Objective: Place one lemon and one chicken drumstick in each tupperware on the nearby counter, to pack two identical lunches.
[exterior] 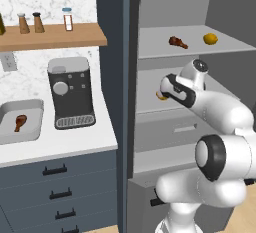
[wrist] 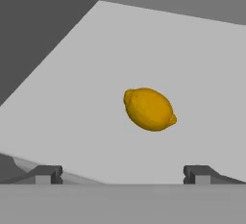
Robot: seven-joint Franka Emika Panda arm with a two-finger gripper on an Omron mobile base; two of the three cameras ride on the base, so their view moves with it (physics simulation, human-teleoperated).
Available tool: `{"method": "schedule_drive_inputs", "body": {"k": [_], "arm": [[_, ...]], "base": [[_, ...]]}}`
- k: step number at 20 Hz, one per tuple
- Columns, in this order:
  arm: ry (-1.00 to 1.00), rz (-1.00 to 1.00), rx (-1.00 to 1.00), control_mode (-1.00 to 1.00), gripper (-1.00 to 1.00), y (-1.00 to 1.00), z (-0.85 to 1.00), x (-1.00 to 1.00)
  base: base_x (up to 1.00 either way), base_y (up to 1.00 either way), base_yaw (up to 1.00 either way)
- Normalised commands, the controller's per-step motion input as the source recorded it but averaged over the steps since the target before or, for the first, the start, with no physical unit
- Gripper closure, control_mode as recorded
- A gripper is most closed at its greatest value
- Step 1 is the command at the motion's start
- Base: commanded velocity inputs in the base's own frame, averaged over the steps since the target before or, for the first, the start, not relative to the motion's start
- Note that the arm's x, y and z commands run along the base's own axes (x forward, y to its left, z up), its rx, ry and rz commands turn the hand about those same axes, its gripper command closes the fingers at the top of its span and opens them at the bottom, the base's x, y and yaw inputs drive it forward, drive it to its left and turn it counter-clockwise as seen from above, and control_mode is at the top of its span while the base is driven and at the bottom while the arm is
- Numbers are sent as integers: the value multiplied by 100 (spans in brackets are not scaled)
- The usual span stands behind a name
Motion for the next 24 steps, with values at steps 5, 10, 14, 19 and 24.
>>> {"method": "schedule_drive_inputs", "body": {"k": [5,10,14,19,24], "arm": [[0,6,-3,-100,-100,0,-20,13],[0,6,0,-100,-100,0,6,5],[1,3,0,-100,-100,0,26,0],[3,4,-3,-100,-100,0,0,14],[2,5,-5,-100,-100,0,-9,23]], "base": [[0,0,0],[0,0,0],[0,0,0],[0,0,0],[0,0,0]]}}
